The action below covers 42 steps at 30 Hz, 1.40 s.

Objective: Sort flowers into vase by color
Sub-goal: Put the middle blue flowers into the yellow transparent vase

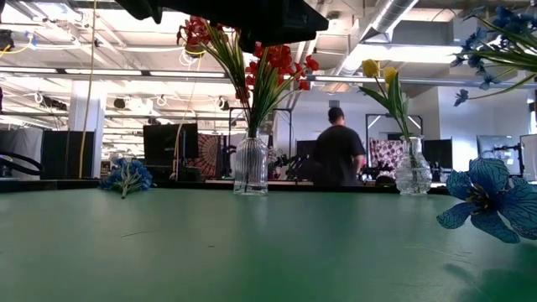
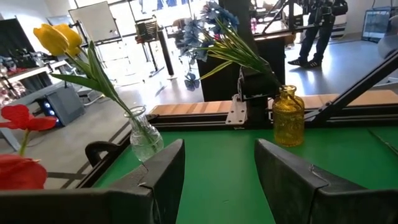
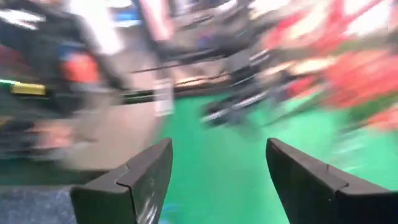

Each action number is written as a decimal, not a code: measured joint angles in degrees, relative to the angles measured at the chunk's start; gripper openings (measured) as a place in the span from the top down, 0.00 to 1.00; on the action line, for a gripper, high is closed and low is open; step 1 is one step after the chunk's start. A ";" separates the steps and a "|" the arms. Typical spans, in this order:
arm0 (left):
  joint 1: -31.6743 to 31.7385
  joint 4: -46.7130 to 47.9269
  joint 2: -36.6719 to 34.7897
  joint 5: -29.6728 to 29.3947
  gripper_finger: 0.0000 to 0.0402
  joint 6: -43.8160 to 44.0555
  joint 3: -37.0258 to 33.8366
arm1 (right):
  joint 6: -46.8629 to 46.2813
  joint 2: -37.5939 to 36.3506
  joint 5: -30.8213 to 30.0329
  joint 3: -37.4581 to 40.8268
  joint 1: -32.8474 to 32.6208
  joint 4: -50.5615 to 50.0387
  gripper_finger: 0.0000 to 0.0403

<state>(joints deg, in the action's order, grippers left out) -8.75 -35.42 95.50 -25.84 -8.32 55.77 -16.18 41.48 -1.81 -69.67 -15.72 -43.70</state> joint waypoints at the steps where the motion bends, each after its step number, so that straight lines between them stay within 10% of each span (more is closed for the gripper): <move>1: 0.00 0.02 0.00 0.02 0.54 0.02 0.00 | 3.67 0.82 -4.21 -1.04 0.46 -0.25 0.29; 8: -0.02 0.46 0.00 0.04 0.55 0.72 0.00 | 7.28 4.85 -35.33 -5.29 12.71 -15.74 0.29; 22: 0.00 0.96 0.00 0.05 0.55 1.93 0.00 | 9.17 11.88 -22.80 -5.79 47.37 -25.87 0.35; 35: -0.07 2.37 0.00 0.57 0.55 2.15 0.00 | 12.28 16.38 -24.06 -5.79 59.96 -30.89 0.94; 42: -0.09 2.69 0.00 1.04 0.55 2.58 -0.02 | 12.17 17.46 -21.08 -5.77 62.23 -38.53 0.91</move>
<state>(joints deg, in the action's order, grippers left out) -8.84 -32.73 95.50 -24.81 -5.74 55.75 -4.01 58.94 -22.90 -75.44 46.50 -82.23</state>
